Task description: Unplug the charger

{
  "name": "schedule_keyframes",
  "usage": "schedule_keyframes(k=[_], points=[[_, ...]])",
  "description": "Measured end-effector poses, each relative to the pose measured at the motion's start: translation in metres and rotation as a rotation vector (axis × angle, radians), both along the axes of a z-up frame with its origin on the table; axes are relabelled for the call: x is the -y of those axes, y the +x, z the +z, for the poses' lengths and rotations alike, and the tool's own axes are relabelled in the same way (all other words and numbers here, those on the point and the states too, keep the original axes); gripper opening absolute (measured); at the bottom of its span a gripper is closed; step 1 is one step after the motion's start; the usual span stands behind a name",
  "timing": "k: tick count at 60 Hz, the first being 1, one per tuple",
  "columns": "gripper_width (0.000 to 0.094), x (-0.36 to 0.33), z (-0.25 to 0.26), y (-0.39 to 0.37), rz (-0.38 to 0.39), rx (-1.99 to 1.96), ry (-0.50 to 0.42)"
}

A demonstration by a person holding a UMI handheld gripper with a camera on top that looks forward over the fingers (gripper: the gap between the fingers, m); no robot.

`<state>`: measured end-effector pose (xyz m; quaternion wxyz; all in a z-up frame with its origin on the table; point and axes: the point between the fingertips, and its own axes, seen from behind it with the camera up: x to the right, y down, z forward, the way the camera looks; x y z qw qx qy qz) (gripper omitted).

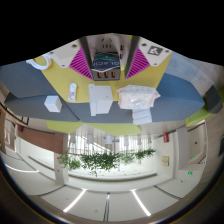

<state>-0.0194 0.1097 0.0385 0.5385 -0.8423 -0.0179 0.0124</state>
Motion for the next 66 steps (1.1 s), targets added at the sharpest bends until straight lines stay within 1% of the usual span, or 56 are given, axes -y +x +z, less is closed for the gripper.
schedule_keyframes(k=[2,3,4,7,11,17,22,25,26,30,32,34,37,41,43,46,49,53,58,59,62,66], points=[[0.0444,-0.006,-0.007,0.004,-0.007,0.028,0.005],[0.0404,-0.009,-0.005,0.007,-0.014,0.033,0.033],[0.0401,-0.011,-0.002,0.009,-0.023,0.032,0.057],[0.0368,-0.009,-0.002,0.009,-0.031,0.012,0.075],[0.0310,-0.008,-0.005,0.006,-0.023,0.002,0.049],[0.0211,-0.008,-0.005,0.005,-0.007,0.007,0.037],[0.0190,-0.009,-0.002,0.005,-0.011,-0.003,0.024],[0.0190,-0.007,0.011,0.007,-0.016,-0.015,0.033],[0.0190,-0.003,0.022,0.009,-0.025,-0.026,0.053],[0.0189,-0.002,0.086,0.022,-0.061,-0.028,0.185],[0.0188,0.000,0.117,0.025,-0.053,-0.020,0.229],[0.0189,0.004,0.143,0.026,-0.043,-0.023,0.258],[0.0191,0.009,0.177,0.039,-0.059,-0.025,0.293],[0.0190,0.020,0.193,0.058,-0.068,-0.001,0.306],[0.0192,0.026,0.189,0.066,-0.065,0.008,0.287],[0.0204,0.032,0.171,0.073,-0.050,0.023,0.231],[0.0212,0.045,0.137,0.091,-0.040,0.039,0.152],[0.0213,0.060,0.073,0.108,-0.050,0.067,0.010],[0.0240,0.076,0.006,0.117,-0.038,0.084,-0.119],[0.0247,0.073,-0.011,0.117,-0.038,0.087,-0.138],[0.0267,0.081,-0.034,0.121,-0.036,0.089,-0.191],[0.0300,0.084,-0.056,0.125,-0.039,0.077,-0.223]])
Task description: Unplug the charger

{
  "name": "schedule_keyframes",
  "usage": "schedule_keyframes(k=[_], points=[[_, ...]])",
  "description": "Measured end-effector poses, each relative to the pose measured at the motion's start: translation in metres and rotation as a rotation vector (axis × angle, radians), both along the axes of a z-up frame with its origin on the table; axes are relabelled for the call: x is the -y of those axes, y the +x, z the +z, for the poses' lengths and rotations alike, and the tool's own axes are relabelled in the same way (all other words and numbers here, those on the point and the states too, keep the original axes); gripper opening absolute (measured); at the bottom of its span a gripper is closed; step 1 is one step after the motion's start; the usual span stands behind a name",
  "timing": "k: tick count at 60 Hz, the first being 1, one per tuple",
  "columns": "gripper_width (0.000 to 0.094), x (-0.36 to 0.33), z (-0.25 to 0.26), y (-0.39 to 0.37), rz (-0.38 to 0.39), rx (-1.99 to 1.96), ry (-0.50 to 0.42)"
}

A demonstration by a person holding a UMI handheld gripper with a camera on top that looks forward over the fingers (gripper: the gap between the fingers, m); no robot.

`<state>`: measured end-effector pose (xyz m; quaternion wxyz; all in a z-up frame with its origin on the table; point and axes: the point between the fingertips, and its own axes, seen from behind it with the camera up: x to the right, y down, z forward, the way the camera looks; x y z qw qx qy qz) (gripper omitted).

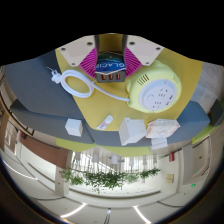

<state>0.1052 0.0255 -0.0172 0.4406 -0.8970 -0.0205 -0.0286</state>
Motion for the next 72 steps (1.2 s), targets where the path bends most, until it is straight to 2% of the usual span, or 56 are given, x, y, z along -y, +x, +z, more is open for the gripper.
schedule_keyframes(k=[3,12,13,14,17,18,21,35,49,57,72], points=[[0.0323,-0.004,0.003,0.002,-0.003,-0.012,0.030],[0.0399,-0.001,0.003,0.003,0.011,0.007,-0.008],[0.0429,0.000,0.004,0.003,0.013,0.004,-0.014],[0.0488,0.001,0.005,0.003,0.012,0.001,-0.020],[0.0818,0.005,0.009,0.003,0.005,-0.010,-0.036],[0.0876,0.007,0.010,0.002,0.008,-0.015,-0.042],[0.0828,0.013,0.018,0.006,-0.002,-0.005,-0.050],[0.0848,0.058,0.086,-0.003,0.043,0.000,0.014],[0.0847,0.139,0.143,-0.024,0.080,-0.021,0.066],[0.0844,0.161,0.151,-0.035,0.121,-0.016,0.087],[0.0839,0.161,0.130,-0.017,0.070,-0.072,0.081]])
